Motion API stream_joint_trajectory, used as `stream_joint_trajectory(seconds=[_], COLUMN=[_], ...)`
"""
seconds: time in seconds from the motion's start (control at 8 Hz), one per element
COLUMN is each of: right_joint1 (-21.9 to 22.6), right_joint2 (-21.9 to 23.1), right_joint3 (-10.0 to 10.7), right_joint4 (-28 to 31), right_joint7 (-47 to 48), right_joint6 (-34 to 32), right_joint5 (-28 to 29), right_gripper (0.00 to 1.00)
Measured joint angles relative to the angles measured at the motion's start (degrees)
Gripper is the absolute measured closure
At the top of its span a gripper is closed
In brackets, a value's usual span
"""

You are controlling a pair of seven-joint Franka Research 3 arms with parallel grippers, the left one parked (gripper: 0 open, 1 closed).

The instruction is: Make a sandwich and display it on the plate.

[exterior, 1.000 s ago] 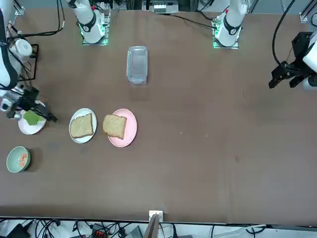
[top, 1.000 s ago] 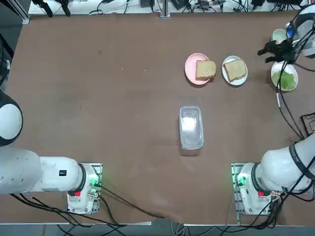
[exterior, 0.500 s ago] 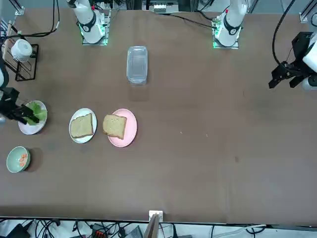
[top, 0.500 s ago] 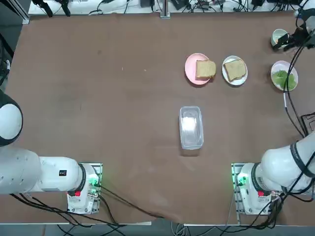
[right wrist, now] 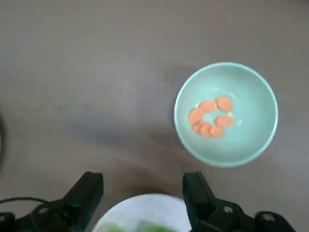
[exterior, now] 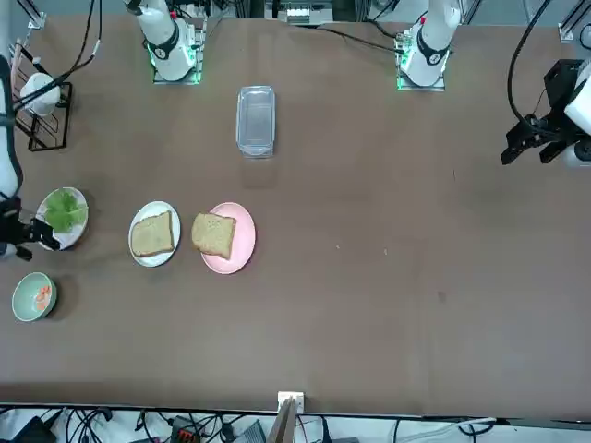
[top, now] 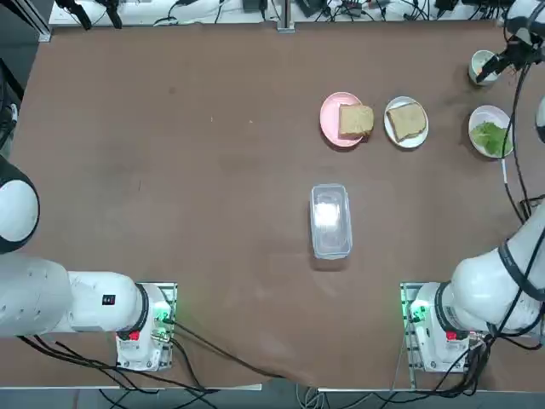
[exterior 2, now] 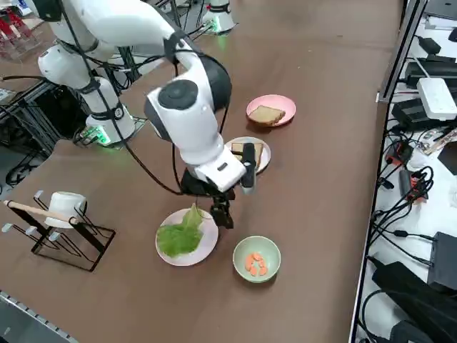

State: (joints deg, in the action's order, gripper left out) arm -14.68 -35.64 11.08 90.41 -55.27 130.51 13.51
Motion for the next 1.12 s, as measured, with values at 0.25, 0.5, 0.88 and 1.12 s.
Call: stream_joint_trajectory(seconds=[0.25,0.5,0.88,1.12], right_joint1=[0.00,0.00,0.04,0.06], right_joint2=[-5.49,-8.37,-10.08,-12.31], right_joint3=[0.01,0.01,0.00,0.00], right_joint4=[-4.45,-7.30,-9.32,-9.64], right_joint7=[-4.33,-6.17,-8.28,-8.58], right_joint6=[0.25,1.15,3.92,6.46], right_joint5=[-0.46,-0.97,-2.92,-3.27], right_gripper=[0.00,0.01,0.03,0.08])
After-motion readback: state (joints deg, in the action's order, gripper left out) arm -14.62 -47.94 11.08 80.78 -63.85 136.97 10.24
